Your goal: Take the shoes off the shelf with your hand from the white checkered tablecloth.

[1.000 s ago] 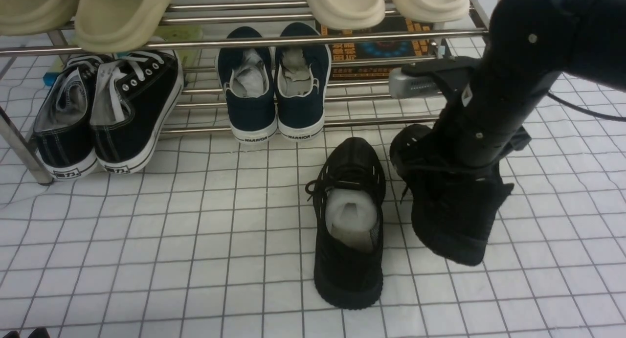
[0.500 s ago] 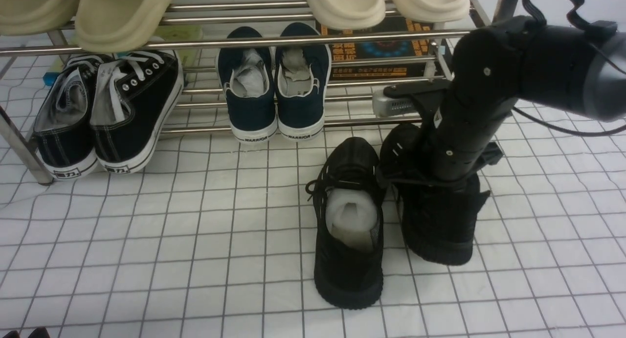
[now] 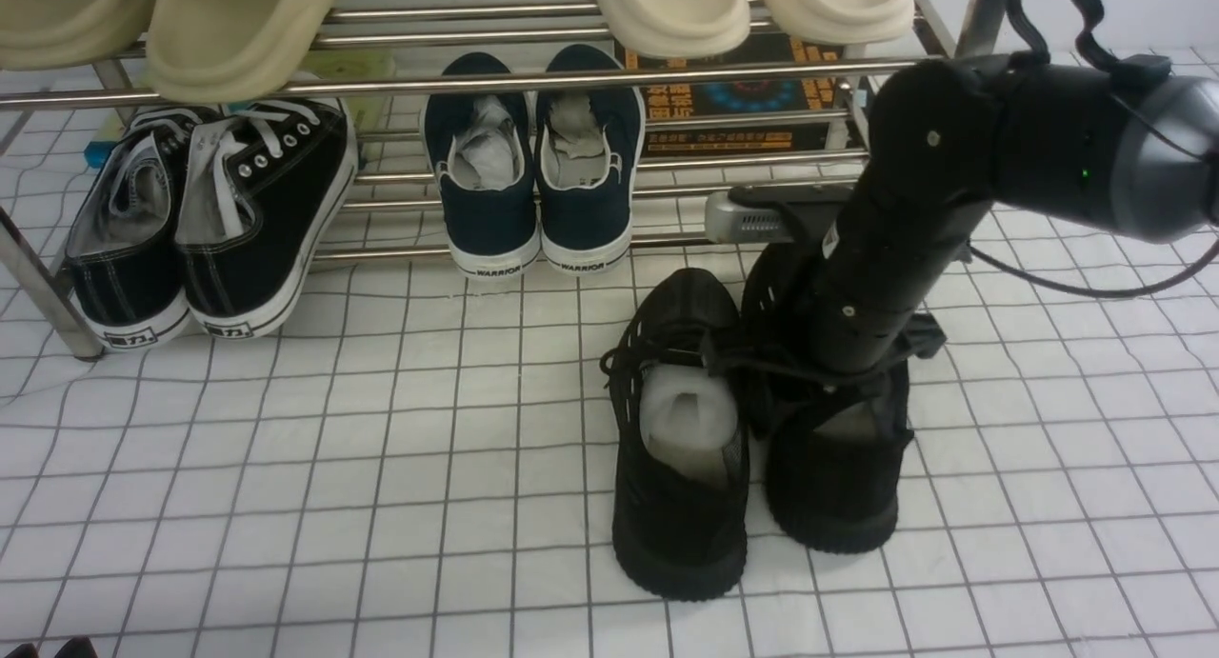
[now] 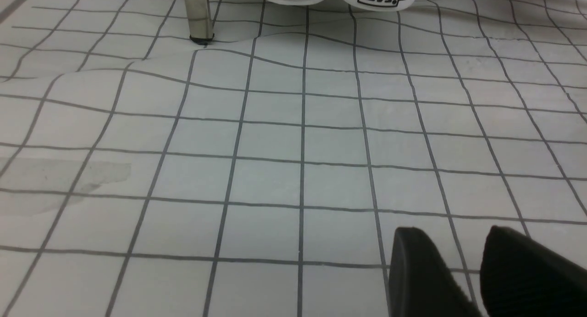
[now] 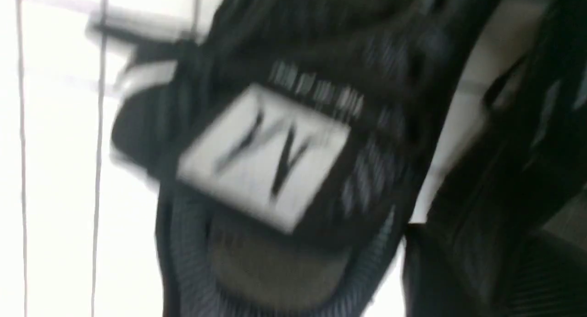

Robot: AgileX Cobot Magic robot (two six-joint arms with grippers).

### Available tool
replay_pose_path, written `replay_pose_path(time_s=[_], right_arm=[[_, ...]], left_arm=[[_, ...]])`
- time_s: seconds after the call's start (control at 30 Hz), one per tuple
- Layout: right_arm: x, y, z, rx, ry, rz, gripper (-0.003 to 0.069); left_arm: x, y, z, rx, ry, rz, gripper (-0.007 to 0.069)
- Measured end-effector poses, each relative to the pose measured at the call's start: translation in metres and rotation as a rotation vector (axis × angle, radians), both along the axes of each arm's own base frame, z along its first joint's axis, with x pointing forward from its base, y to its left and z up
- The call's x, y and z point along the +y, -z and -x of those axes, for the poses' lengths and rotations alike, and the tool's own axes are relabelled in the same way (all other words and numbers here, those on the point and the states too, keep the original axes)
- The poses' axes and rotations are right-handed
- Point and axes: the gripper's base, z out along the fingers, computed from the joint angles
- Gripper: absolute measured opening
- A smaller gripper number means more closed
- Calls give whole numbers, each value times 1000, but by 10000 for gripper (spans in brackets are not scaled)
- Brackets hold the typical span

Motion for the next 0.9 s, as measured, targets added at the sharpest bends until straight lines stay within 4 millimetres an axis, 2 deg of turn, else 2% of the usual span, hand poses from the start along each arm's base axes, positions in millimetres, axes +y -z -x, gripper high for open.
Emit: replay_pose_path(time_s=[0.07, 0.13, 0.2, 0.27, 0.3, 0.33, 0.37, 0.4, 0.5, 0.57, 0.6, 0.63, 0.7, 0.73, 0.8, 0.83, 0.9], right_arm=[[-2, -13, 4, 5, -63, 9, 333], [-2, -21, 5, 3, -91, 11, 342], [-4, -49, 8, -48, -145, 5, 344], [-8, -74, 9, -130, -171, 12, 316], [-9, -77, 9, -138, -171, 13, 313], [-16, -97, 15, -210, -184, 26, 271], [-21, -108, 19, -248, -187, 39, 237], [-22, -110, 20, -255, -189, 42, 230], [-46, -150, 45, -394, -186, 89, 79], [-54, -164, 57, -437, -180, 88, 41], [-65, -174, 73, -472, -175, 95, -4], [-73, -180, 86, -494, -172, 95, -12], [-88, -188, 111, -525, -167, 91, -15], [-100, -192, 132, -549, -163, 80, -15], [-115, -186, 159, -571, -159, 71, -15], [-117, -189, 163, -583, -157, 65, -15], [-134, -175, 193, -690, -131, 13, -15]], left_arm=[[0, 0, 0, 0, 0, 0, 240], [0, 0, 0, 0, 0, 0, 240], [0, 0, 0, 0, 0, 0, 240], [0, 0, 0, 0, 0, 0, 240], [0, 0, 0, 0, 0, 0, 240], [0, 0, 0, 0, 0, 0, 240], [0, 0, 0, 0, 0, 0, 240], [0, 0, 0, 0, 0, 0, 240], [0, 0, 0, 0, 0, 0, 240], [0, 0, 0, 0, 0, 0, 240], [0, 0, 0, 0, 0, 0, 240], [0, 0, 0, 0, 0, 0, 240], [0, 0, 0, 0, 0, 0, 240], [0, 0, 0, 0, 0, 0, 240], [0, 0, 0, 0, 0, 0, 240], [0, 0, 0, 0, 0, 0, 240], [0, 0, 0, 0, 0, 0, 240]])
